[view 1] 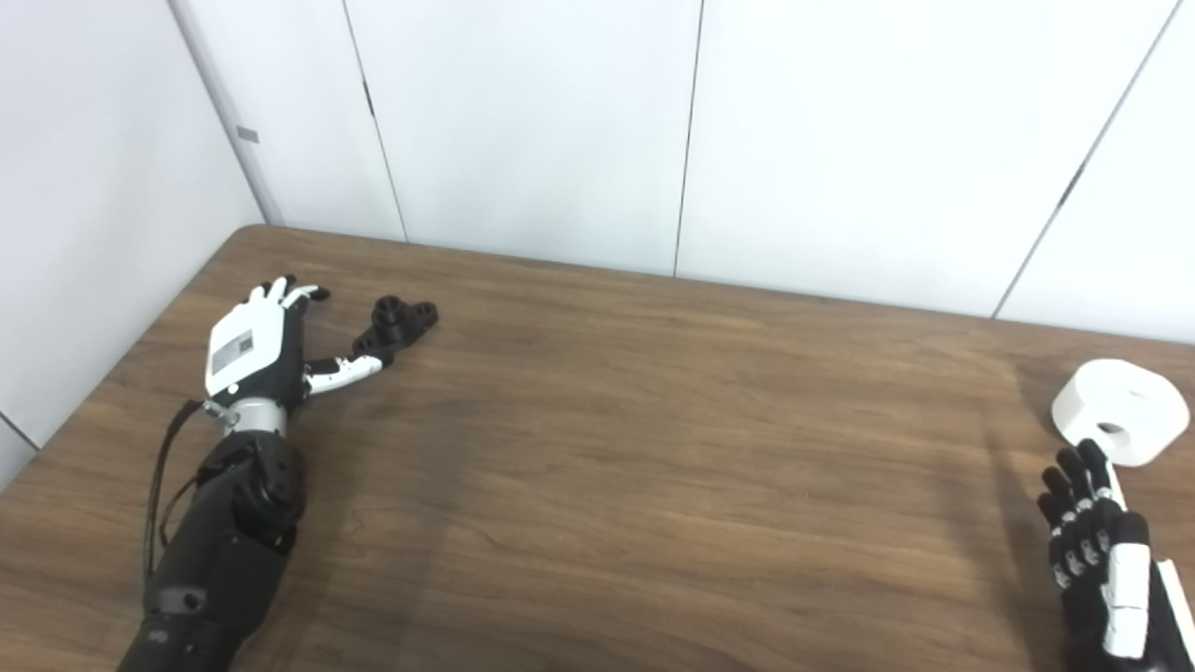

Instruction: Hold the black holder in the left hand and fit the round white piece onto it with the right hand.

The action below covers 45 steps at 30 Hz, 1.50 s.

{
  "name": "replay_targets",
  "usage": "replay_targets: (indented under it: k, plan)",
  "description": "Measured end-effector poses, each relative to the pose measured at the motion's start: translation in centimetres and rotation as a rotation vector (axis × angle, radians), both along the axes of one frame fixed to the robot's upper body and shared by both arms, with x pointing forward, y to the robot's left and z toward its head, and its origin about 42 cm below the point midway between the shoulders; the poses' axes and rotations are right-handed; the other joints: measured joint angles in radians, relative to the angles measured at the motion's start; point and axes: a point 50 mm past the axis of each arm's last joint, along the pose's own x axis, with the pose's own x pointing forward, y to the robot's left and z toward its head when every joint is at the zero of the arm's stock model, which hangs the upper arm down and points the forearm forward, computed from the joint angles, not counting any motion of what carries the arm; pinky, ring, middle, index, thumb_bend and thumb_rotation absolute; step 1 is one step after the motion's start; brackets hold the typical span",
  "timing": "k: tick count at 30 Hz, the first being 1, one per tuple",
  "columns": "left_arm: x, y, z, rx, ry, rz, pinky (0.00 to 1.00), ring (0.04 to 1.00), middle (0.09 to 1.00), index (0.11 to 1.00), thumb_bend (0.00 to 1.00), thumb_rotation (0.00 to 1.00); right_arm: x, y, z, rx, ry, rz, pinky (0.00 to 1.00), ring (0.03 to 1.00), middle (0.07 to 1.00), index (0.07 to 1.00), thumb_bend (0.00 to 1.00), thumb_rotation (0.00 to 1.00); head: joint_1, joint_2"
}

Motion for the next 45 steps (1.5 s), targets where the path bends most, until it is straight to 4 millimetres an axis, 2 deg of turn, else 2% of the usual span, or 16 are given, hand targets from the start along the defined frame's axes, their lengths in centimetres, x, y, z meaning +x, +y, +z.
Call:
replay_targets:
  k: [5, 12, 26, 45]
  plan:
    - [0.5, 0.2, -0.6, -0.005, 0.021, 0.006, 1.00, 1.000, 0.944, 0.793, 0.93, 0.47, 0.0, 0.0, 0.0, 0.000, 0.000, 0.000, 1.00, 0.989, 0.988, 0.996, 0.57, 1.00, -0.002, 0.003]
    - [0.8, -0.5, -0.7, 0.003, 0.039, -0.018, 1.00, 1.000, 0.933, 0.775, 0.89, 0.42, -0.1, 0.0, 0.0, 0.000, 0.000, 0.000, 1.00, 0.980, 0.983, 0.994, 0.58, 1.00, -0.006, 0.006]
    - [1.9, -1.0, 0.2, 0.017, 0.064, -0.045, 1.00, 1.000, 0.933, 0.745, 0.87, 0.42, -0.3, 0.1, 0.1, -0.008, -0.001, 0.000, 1.00, 0.985, 0.992, 1.000, 0.56, 1.00, -0.018, 0.012]
    - [3.2, -0.8, 0.6, -0.017, 0.140, -0.042, 1.00, 0.990, 0.902, 0.721, 0.82, 0.43, -0.9, 0.5, 0.1, -0.039, 0.009, 0.008, 1.00, 0.998, 0.997, 1.000, 0.46, 1.00, -0.026, 0.017]
